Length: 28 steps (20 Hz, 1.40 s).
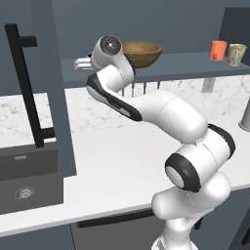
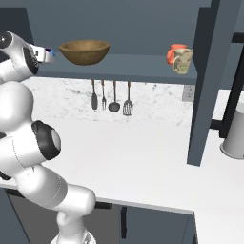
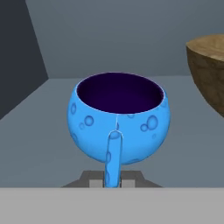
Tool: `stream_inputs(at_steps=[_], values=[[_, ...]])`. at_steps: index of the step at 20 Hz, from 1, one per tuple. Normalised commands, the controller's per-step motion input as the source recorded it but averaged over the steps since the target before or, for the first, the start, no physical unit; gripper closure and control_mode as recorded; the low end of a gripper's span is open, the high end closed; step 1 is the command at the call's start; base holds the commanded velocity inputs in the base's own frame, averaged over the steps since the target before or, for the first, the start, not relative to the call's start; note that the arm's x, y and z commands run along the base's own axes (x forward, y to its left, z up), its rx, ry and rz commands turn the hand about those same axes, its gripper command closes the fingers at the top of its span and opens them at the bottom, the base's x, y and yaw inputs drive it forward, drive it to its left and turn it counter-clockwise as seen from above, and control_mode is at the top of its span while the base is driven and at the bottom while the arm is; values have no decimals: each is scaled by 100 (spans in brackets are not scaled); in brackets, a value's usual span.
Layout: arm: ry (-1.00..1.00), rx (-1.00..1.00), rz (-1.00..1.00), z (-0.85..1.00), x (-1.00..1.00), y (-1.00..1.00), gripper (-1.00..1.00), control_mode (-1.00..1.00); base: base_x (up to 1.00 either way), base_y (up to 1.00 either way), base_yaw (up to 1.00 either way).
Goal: Gather all objects into one cabinet and sort the glasses and bowls to opposite sides.
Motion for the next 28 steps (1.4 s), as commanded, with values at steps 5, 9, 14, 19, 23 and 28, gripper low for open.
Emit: stream_inputs(at_steps=[5,9,14,19,23,28], values=[[0,0,0,0,-18,0,100,-100,0,0,0],[0,0,0,0,-32,-2,100,-100,0,0,0],[3,0,0,5,-43,-21,100,-100,0,0,0],[5,0,-1,9,-47,-42,100,-100,0,0,0],[3,0,0,2,-58,-41,100,-100,0,0,0],[0,0,-1,4,-61,-49,100,-100,0,0,0]])
